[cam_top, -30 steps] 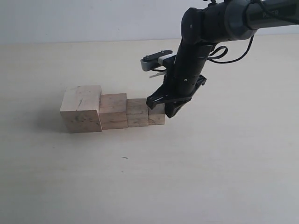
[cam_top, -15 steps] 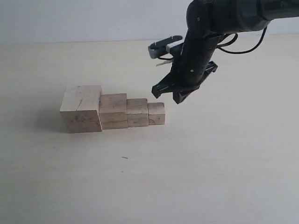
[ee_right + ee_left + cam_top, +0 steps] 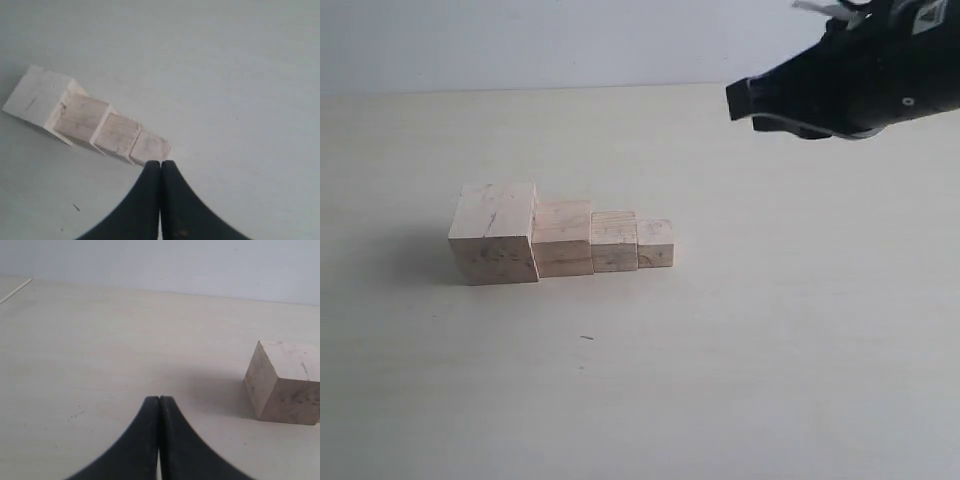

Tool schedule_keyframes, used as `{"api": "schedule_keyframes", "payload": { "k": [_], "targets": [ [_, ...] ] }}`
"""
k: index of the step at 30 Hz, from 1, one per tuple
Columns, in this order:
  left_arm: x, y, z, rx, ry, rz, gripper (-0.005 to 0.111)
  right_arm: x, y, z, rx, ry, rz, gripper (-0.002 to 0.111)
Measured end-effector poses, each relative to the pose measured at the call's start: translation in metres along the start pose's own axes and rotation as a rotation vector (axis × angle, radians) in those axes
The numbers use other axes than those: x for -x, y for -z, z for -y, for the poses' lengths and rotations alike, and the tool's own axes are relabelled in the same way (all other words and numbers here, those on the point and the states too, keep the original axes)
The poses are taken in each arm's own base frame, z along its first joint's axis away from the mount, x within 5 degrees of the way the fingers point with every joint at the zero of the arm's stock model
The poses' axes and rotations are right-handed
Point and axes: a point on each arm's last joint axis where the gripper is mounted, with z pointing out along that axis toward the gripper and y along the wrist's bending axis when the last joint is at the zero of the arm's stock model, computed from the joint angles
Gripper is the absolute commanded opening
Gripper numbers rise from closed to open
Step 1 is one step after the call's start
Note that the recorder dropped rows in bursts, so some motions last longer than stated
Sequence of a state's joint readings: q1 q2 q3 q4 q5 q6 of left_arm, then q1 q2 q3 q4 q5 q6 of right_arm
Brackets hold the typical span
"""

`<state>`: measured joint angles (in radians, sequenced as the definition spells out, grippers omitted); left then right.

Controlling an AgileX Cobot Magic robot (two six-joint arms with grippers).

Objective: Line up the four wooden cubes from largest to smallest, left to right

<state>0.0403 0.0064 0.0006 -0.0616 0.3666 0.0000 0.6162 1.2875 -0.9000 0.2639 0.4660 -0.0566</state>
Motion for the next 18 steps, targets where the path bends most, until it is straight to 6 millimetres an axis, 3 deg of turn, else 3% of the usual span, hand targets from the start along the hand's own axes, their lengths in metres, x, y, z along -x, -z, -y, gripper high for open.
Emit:
{"api": "schedule_keyframes", "payload": {
  "k": [4,14,18],
  "targets": [
    [0.000,0.000,0.000,0.000,0.000,0.000,0.000,0.006,0.027,-0.004,0.017,0.007,0.087,0.000],
    [0.000,0.000,0.000,0.000,0.000,0.000,0.000,0.009,0.068,-0.008,0.015,0.061,0.211,0.000],
    [0.000,0.000,0.000,0.000,0.000,0.000,0.000,0.008,0.094,0.001,-0.026,0.040,0.273,0.000]
  ]
}}
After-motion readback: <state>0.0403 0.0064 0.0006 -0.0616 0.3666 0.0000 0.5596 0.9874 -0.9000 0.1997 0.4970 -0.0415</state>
